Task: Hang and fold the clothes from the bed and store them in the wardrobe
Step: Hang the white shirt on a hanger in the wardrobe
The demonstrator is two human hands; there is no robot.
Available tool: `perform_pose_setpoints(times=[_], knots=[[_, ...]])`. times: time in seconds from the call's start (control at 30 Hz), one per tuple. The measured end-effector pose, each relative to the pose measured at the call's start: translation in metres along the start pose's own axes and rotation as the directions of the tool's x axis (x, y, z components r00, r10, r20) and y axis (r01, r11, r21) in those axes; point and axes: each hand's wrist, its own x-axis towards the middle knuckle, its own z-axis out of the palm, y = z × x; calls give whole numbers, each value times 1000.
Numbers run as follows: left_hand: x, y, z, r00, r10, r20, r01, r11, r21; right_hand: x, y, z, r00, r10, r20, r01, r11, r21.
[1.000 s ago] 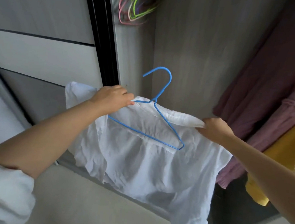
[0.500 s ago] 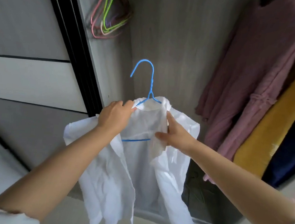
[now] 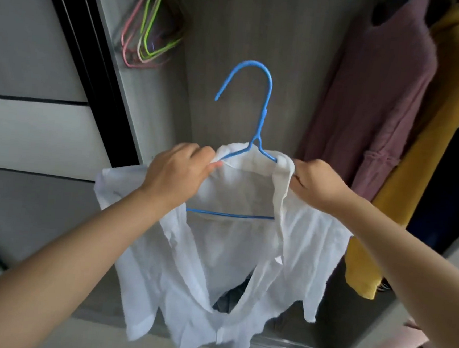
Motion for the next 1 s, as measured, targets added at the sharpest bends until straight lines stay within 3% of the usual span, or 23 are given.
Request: perform_pose_setpoints(times=[0.17,0.27,0.43,0.53,0.63,0.7,0.73,0.77,0.83,0.9,1.0], knots=[[-2,19,6,1000,10,16,-9,999,-44,1,-22,2,999,-35,38,25,974,226],[2,19,8,1000,3,25,-1,997,-83,5,-34,-8,997,-2,83,-20,962,271],[-4,-5,-5,1000,-9,20,11,996,-89,3,-13,-11,996,85,32,-91,936,341],[-10,-16,-9,999,-33,28,34,999,-29,0,3,-17,985,115,125,-160,878,451],[-18,-27,-11,998,-46,34,46,999,17,-5,9,-23,964,258,-63,-151,728,669],[-22,-33,-11,997,-63,33,63,998,17,-10,-1,-20,924,248,-290,-71,859,508],[-23,-35,-11,997,-73,30,73,997,5,-13,-10,-15,920,126,-371,7,941,337],[-22,-37,-9,997,-75,14,75,997,-8,-16,-20,-8,909,-33,-415,102,984,145],[-18,-41,-8,997,-75,-11,75,997,-31,-17,-35,8,904,-204,-375,167,977,-130],[-12,-46,-7,998,-60,-22,59,998,-38,-7,-35,11,922,-173,-345,89,965,-246],[-8,-54,-8,999,-48,-17,48,999,-25,3,-26,6,956,-41,-290,-5,988,-154]])
